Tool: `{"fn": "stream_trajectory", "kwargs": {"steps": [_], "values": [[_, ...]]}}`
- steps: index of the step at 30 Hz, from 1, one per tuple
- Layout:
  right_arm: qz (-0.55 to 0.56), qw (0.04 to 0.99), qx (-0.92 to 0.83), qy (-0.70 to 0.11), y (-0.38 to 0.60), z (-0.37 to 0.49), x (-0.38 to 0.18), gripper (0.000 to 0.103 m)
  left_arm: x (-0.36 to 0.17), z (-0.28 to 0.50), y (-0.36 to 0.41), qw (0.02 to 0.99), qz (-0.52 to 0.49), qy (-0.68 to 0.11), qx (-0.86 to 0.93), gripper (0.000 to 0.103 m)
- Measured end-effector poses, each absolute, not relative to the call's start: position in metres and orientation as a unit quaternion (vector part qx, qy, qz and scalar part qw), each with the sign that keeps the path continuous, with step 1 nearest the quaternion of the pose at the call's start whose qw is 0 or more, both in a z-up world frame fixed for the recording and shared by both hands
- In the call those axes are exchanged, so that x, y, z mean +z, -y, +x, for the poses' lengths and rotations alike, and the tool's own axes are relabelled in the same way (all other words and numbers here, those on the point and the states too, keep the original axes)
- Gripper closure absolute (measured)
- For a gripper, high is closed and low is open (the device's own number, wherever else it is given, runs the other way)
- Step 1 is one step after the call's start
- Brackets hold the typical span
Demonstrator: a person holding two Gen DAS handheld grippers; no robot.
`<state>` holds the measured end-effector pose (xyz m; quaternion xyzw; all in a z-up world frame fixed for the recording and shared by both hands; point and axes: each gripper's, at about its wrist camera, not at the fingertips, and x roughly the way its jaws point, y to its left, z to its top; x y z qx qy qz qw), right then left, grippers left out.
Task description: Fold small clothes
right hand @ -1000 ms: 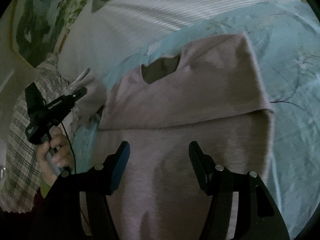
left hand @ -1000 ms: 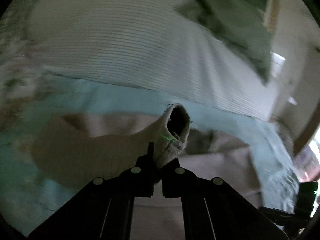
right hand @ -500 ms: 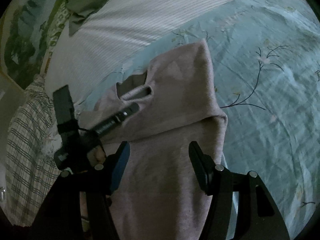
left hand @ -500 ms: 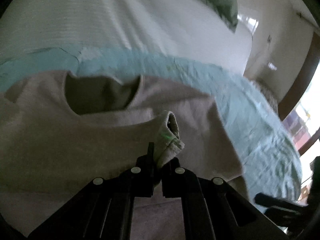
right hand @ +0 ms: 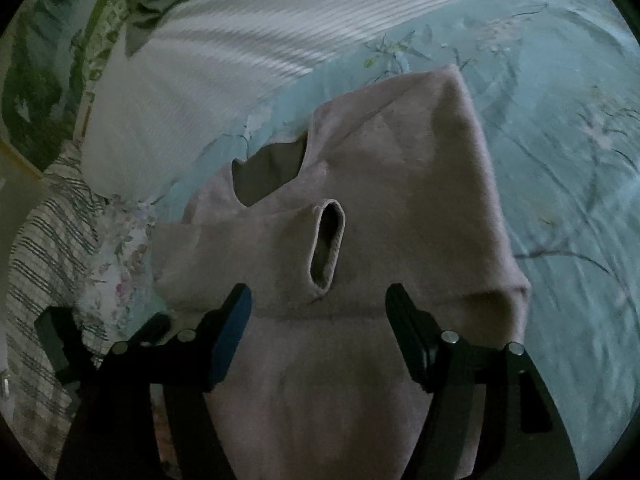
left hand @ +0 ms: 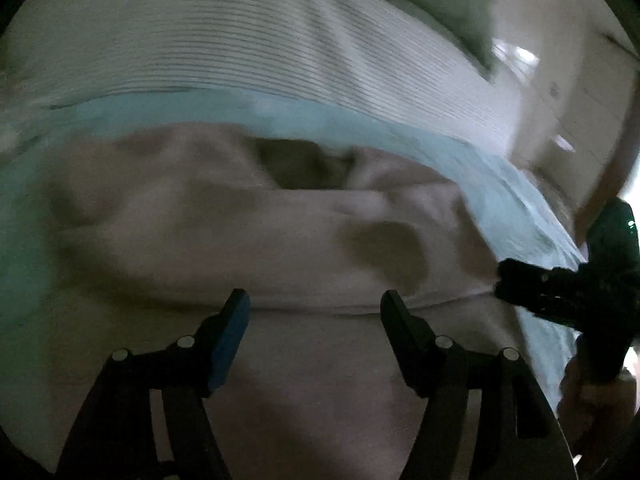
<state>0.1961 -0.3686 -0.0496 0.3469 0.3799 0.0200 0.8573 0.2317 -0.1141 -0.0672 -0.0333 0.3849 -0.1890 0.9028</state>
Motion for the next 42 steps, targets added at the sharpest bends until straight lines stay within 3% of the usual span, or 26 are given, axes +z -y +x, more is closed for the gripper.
{"fn": "stream_trajectory", "kwargs": {"steps": [9, 10, 11, 12, 16, 19, 24, 27, 28, 32, 42], "values": [[0.322, 0.853, 0.008, -0.410, 0.352, 0.250, -0.072, 0.036, -0.080, 0.280, -0.039, 0.899, -0.143, -0.412, -0.038, 0.037], [0.319, 0.855, 0.010, -0.410, 0.351, 0.254, -0.072, 0.045, -0.081, 0.284, -0.043, 0.899, -0.140, -0.414, -0.035, 0.037], [0.319, 0.853, 0.022, -0.413, 0.347, 0.259, -0.072, 0.076, -0.083, 0.290, -0.046, 0.899, -0.134, -0.417, -0.033, 0.037], [0.324, 0.850, 0.031, -0.414, 0.347, 0.262, -0.072, 0.100, -0.085, 0.294, -0.046, 0.898, -0.132, -0.418, -0.031, 0.037], [0.322, 0.870, 0.037, -0.371, 0.355, 0.250, -0.045, 0.099, -0.095, 0.319, -0.040, 0.893, -0.121, -0.433, -0.036, 0.040], [0.317, 0.890, 0.015, -0.329, 0.379, 0.225, -0.017, 0.100, -0.104, 0.332, -0.041, 0.890, -0.096, -0.446, -0.023, 0.060], [0.334, 0.880, -0.036, -0.336, 0.426, 0.204, -0.025, 0.100, -0.107, 0.322, -0.034, 0.896, -0.056, -0.440, -0.037, 0.063], [0.336, 0.872, -0.039, -0.354, 0.425, 0.203, -0.040, 0.100, -0.108, 0.315, -0.023, 0.900, -0.025, -0.434, -0.038, 0.080], [0.334, 0.872, -0.038, -0.355, 0.422, 0.203, -0.041, 0.100, -0.108, 0.314, -0.021, 0.901, -0.021, -0.431, -0.037, 0.090], [0.337, 0.879, -0.056, -0.332, 0.427, 0.186, -0.036, 0.100, -0.095, 0.300, -0.028, 0.912, -0.049, -0.407, -0.008, 0.095], [0.326, 0.884, -0.061, -0.329, 0.431, 0.192, -0.026, 0.100, -0.100, 0.291, -0.021, 0.911, -0.037, -0.410, -0.011, 0.093]]}}
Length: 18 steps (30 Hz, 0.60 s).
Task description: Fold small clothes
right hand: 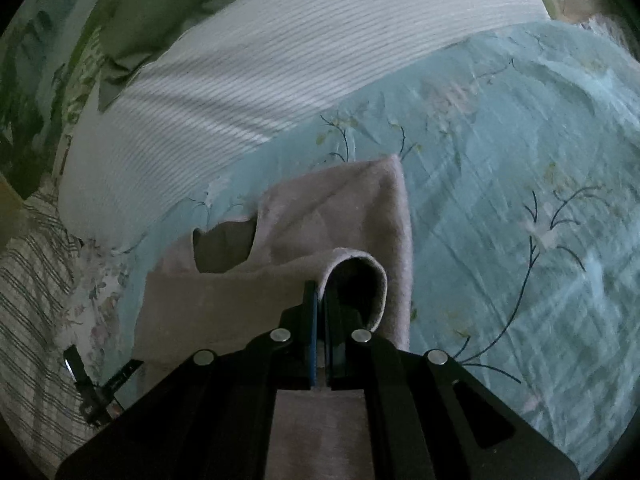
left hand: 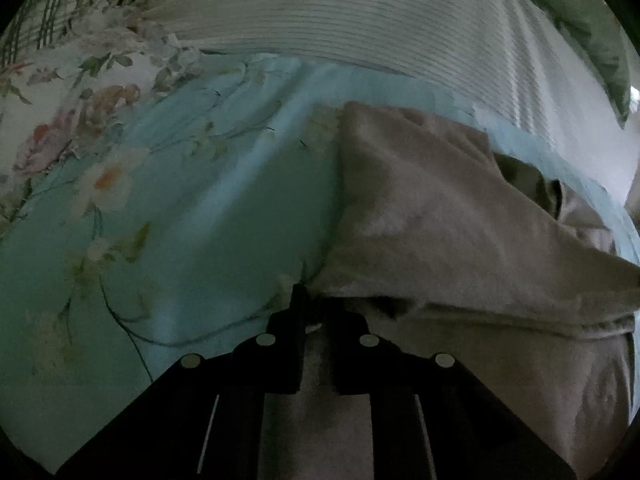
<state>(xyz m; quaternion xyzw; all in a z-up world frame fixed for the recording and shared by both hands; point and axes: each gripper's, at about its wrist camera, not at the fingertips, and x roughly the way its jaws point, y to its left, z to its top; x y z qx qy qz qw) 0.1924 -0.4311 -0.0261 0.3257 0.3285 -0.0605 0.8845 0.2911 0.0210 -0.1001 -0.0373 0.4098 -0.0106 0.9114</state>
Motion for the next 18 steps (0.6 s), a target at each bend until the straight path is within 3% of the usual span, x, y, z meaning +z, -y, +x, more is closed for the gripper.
{"fn": "stream_trajectory", "kwargs": {"steps": [6, 10, 13, 18], "values": [[0.314, 0.862, -0.108, -0.382, 0.436, 0.192, -0.052, 0.098, -0.106, 0.299, -0.034, 0.908, -0.055, -0.415, 0.000, 0.092], [0.294, 0.875, -0.157, -0.352, 0.432, 0.172, -0.037, 0.097, -0.106, 0.296, -0.036, 0.909, -0.051, -0.415, 0.001, 0.091], [0.276, 0.897, -0.115, -0.324, 0.413, 0.175, -0.019, 0.097, -0.106, 0.294, -0.040, 0.907, -0.060, -0.417, -0.003, 0.090], [0.249, 0.886, -0.037, -0.389, 0.380, 0.218, -0.042, 0.093, -0.108, 0.294, -0.036, 0.905, -0.053, -0.421, 0.002, 0.090]]}}
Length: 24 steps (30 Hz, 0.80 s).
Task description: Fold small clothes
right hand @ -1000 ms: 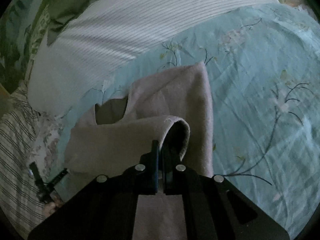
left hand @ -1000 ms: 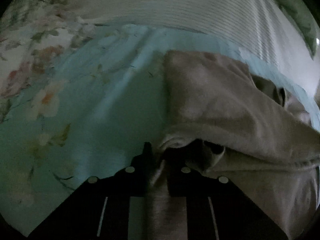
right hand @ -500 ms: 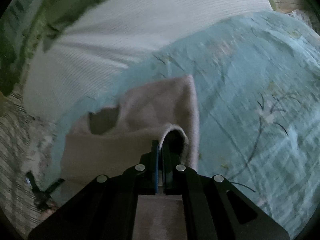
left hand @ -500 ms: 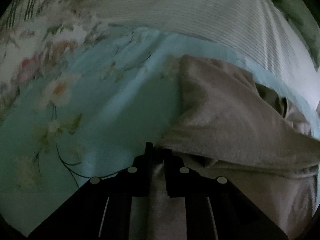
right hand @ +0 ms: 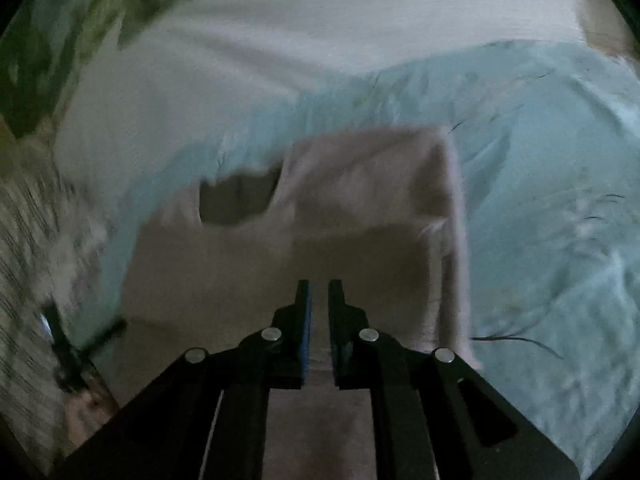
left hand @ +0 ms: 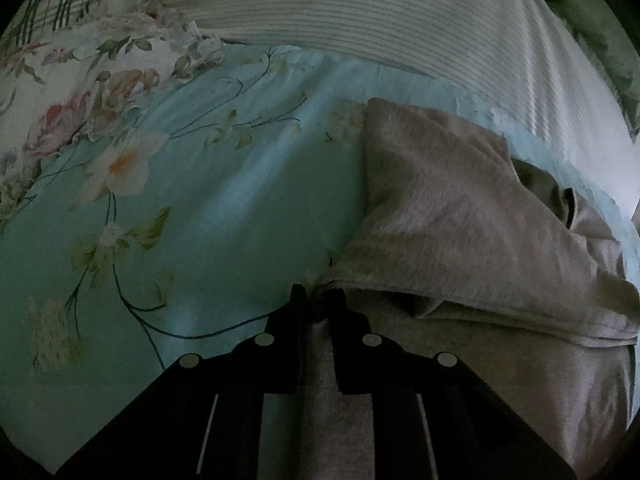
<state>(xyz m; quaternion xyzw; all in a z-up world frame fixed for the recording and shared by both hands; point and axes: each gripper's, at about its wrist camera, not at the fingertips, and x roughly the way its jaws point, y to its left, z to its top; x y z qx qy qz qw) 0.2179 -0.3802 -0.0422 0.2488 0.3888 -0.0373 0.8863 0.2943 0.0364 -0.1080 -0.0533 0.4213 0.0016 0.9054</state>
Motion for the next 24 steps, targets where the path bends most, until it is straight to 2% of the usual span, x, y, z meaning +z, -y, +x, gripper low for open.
{"fn": "stream_trajectory", "kwargs": {"steps": [4, 8, 10, 11, 12, 14, 16, 17, 24], "values": [[0.279, 0.860, -0.088, -0.418, 0.405, 0.217, -0.071, 0.095, -0.108, 0.296, -0.040, 0.904, -0.061, -0.424, -0.004, 0.090], [0.296, 0.866, -0.094, -0.392, 0.420, 0.186, -0.052, 0.091, -0.104, 0.293, -0.043, 0.901, -0.057, -0.429, -0.015, 0.090], [0.300, 0.868, -0.078, -0.388, 0.421, 0.172, -0.044, 0.074, -0.100, 0.286, -0.044, 0.900, -0.056, -0.432, -0.022, 0.090], [0.300, 0.869, -0.067, -0.388, 0.419, 0.162, -0.040, 0.053, -0.098, 0.280, -0.045, 0.898, -0.058, -0.434, -0.028, 0.090], [0.298, 0.871, -0.054, -0.387, 0.415, 0.150, -0.036, 0.042, -0.095, 0.272, -0.047, 0.897, -0.063, -0.436, -0.038, 0.088], [0.298, 0.872, -0.031, -0.387, 0.410, 0.131, -0.033, 0.042, -0.089, 0.252, -0.051, 0.894, -0.071, -0.439, -0.058, 0.081], [0.303, 0.868, -0.008, -0.393, 0.397, 0.111, -0.035, 0.042, -0.085, 0.232, -0.055, 0.893, -0.077, -0.438, -0.070, 0.065], [0.312, 0.864, 0.006, -0.395, 0.392, 0.098, -0.038, 0.042, -0.083, 0.219, -0.058, 0.892, -0.082, -0.438, -0.076, 0.060], [0.339, 0.844, 0.067, -0.411, 0.353, 0.014, -0.056, 0.042, -0.086, 0.128, -0.087, 0.871, -0.125, -0.460, -0.121, 0.052]]}}
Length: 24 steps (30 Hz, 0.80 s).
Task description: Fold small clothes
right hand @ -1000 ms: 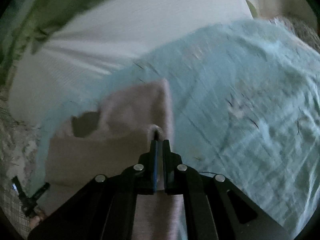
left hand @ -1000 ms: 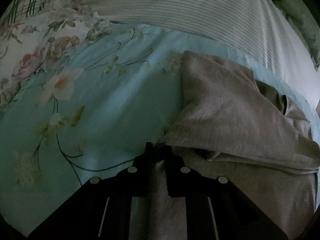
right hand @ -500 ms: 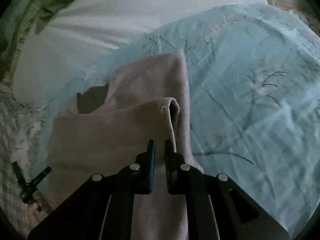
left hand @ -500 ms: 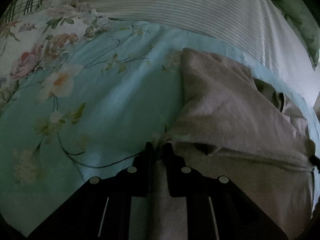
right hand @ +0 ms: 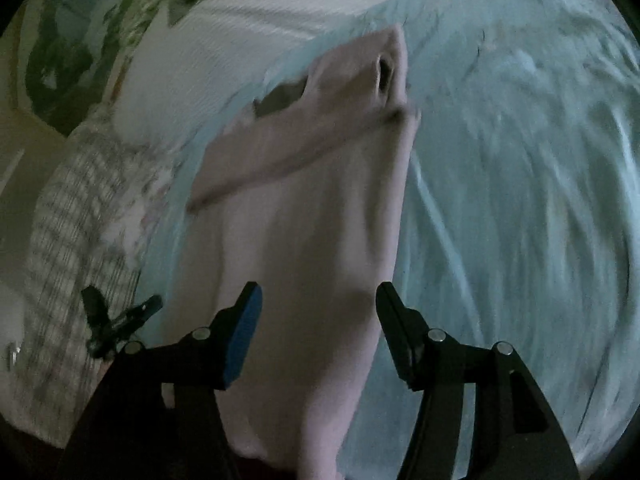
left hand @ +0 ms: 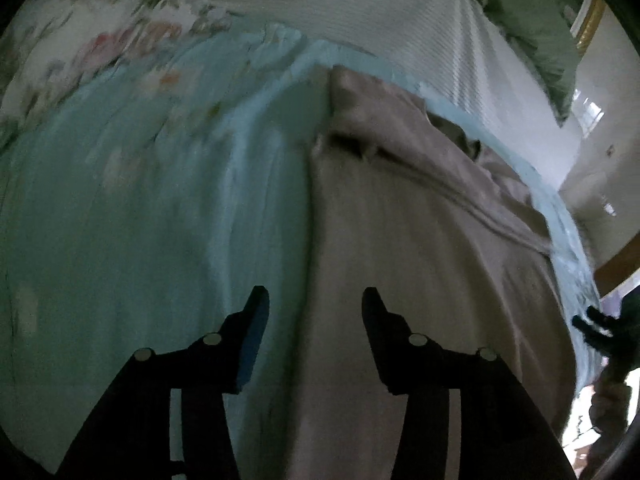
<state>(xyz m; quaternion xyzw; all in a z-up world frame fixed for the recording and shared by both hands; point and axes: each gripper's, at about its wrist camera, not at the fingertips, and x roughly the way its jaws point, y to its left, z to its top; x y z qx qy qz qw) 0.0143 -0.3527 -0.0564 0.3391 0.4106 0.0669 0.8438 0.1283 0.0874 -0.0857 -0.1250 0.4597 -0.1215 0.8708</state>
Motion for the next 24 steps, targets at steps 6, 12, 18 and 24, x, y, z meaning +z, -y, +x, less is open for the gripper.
{"fn": "stream_trajectory", "kwargs": {"steps": [6, 12, 18, 24], "values": [[0.300, 0.832, 0.112, -0.453, 0.311, -0.043, -0.069, 0.042, -0.102, 0.058, -0.101, 0.848, -0.124, -0.493, -0.150, 0.047], [0.270, 0.825, 0.131, -0.479, 0.291, -0.077, -0.084, 0.042, -0.106, 0.006, -0.107, 0.835, -0.105, -0.502, -0.200, 0.045], [0.278, 0.816, 0.150, -0.484, 0.279, -0.068, -0.102, 0.042, -0.117, -0.008, -0.106, 0.807, -0.086, -0.529, -0.249, 0.047], [0.271, 0.814, 0.161, -0.488, 0.273, -0.071, -0.114, 0.042, -0.124, -0.001, -0.102, 0.790, -0.071, -0.543, -0.276, 0.056]]}}
